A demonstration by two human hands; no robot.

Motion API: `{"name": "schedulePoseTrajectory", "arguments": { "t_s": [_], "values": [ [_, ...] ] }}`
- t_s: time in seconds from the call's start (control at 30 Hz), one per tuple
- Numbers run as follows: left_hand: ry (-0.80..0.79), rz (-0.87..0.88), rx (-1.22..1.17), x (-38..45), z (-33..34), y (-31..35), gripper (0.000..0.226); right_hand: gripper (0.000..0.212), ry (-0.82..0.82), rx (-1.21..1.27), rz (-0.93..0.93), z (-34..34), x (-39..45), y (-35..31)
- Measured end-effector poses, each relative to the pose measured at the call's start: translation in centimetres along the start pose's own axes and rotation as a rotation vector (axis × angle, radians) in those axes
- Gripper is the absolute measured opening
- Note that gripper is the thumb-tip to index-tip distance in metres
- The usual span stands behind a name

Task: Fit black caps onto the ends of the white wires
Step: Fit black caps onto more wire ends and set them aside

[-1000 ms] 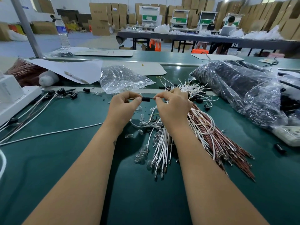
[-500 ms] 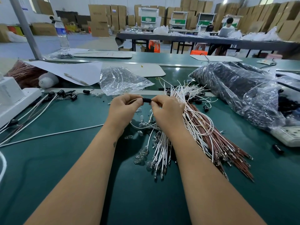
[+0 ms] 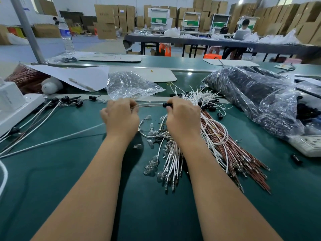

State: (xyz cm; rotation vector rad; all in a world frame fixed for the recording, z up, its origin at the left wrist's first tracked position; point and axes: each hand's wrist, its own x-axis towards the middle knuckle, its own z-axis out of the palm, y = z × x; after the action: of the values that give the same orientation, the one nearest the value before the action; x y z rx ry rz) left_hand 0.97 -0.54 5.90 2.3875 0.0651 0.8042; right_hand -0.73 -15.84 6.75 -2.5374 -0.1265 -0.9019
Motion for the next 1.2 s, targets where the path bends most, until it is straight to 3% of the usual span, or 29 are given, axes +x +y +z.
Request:
{"name": "schedulePoseTrajectory", "arguments": {
  "t_s": [0.1, 0.17, 0.27, 0.33, 0.4, 0.6, 0.83, 0.93, 1.2],
  "values": [
    [0.079, -0.172, 0.176, 0.4, -0.7, -1.5, 0.013, 0.012, 0.011, -0.061, 0.069, -0.2, 0.3, 0.5],
    [0.085, -0.172, 0.216, 0.4, -0.8, -1.8, 0.021, 0.011, -0.025, 0.007, 0.089, -0.2, 0.4, 0.6],
    [0.086, 0.083, 0.094, -0.2, -0.5, -0.4, 0.037, 0.013, -0.105, 0.144, 0.072, 0.0, 0.2, 0.0],
    [0.005, 0.316, 0.007, -0.6, 0.1, 0.9, 0.038, 0.013, -0.136, 0.232, 0.047, 0.2, 0.0, -0.4],
    [-0.074, 0.438, -0.068, -0.9, 0.7, 1.5, 0.033, 0.014, -0.16, 0.286, 0.029, 0.3, -0.1, -0.7],
    [-0.086, 0.249, -0.187, -0.5, 0.6, 0.5, 0.03, 0.014, -0.194, 0.316, 0.042, 0.5, -0.1, -0.4],
    [-0.126, 0.247, -0.329, -0.8, 0.7, 0.8, 0.007, 0.014, -0.148, 0.434, 0.07, 0.5, -0.3, -0.5],
    [-0.124, 0.182, -0.348, -0.6, 0.9, 0.4, 0.008, 0.018, -0.123, 0.462, 0.111, 0.6, -0.3, -0.3],
    [-0.124, 0.143, -0.365, -0.4, 0.9, 0.2, 0.008, 0.006, -0.045, 0.516, 0.151, 0.4, 0.0, 0.0]
  ]
}}
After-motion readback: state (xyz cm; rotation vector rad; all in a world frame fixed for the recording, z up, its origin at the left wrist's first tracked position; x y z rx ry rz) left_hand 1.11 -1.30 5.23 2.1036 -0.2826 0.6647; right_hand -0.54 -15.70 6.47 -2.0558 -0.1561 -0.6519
